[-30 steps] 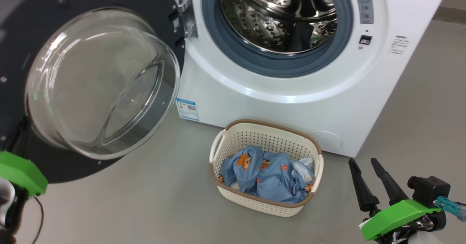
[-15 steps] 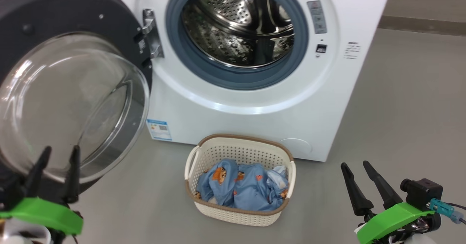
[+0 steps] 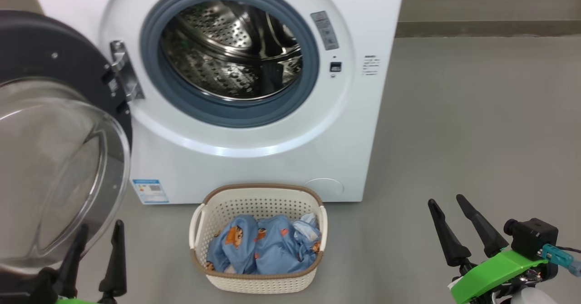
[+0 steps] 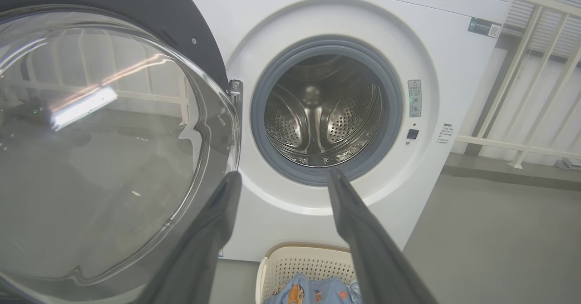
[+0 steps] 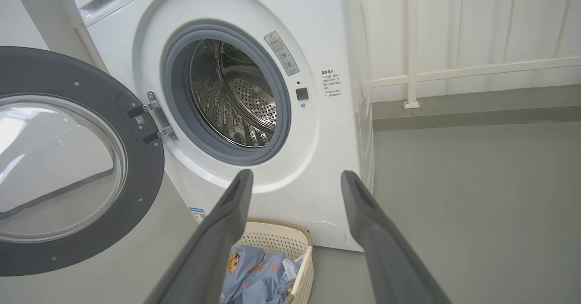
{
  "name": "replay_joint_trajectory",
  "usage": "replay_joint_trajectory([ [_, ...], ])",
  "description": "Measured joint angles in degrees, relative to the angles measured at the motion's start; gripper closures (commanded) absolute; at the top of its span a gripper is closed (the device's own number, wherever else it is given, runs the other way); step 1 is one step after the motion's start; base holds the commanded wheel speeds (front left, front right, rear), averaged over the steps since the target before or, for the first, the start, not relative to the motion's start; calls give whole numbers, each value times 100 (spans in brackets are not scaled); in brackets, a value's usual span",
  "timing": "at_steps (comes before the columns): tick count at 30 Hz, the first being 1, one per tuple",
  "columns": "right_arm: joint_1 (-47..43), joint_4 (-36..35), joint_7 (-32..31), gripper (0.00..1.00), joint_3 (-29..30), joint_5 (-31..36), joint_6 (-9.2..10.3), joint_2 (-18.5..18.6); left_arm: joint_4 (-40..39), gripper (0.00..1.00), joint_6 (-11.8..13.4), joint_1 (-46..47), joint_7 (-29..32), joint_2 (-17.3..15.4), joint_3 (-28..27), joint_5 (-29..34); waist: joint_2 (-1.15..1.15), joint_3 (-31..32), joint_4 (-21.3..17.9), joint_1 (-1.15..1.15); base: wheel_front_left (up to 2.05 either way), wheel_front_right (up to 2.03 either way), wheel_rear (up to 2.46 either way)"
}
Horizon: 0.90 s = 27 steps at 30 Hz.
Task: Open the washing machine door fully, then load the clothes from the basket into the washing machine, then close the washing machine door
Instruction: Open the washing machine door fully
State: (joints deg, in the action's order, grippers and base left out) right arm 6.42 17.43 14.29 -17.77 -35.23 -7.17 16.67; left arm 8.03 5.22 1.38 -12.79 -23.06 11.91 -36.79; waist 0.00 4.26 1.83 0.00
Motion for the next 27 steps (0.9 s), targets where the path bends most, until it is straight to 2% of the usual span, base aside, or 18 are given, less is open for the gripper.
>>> replay_joint_trajectory([
  [6, -1, -103, 0, 0, 46, 9, 1, 124, -44, 0, 33, -201, -90, 185, 30, 20, 0, 66, -378, 0, 0, 0, 0],
  [12, -1, -180, 0, 0, 145, 44, 0, 222, -3, 0, -64, -258, -136, 282, 131, 167, 0, 97, -594, 0, 0, 0, 0],
  [27, -1, -218, 0, 0, 352, 99, 0, 269, 176, 0, -64, -257, -142, 390, 142, 445, 0, 21, -604, 0, 0, 0, 0],
])
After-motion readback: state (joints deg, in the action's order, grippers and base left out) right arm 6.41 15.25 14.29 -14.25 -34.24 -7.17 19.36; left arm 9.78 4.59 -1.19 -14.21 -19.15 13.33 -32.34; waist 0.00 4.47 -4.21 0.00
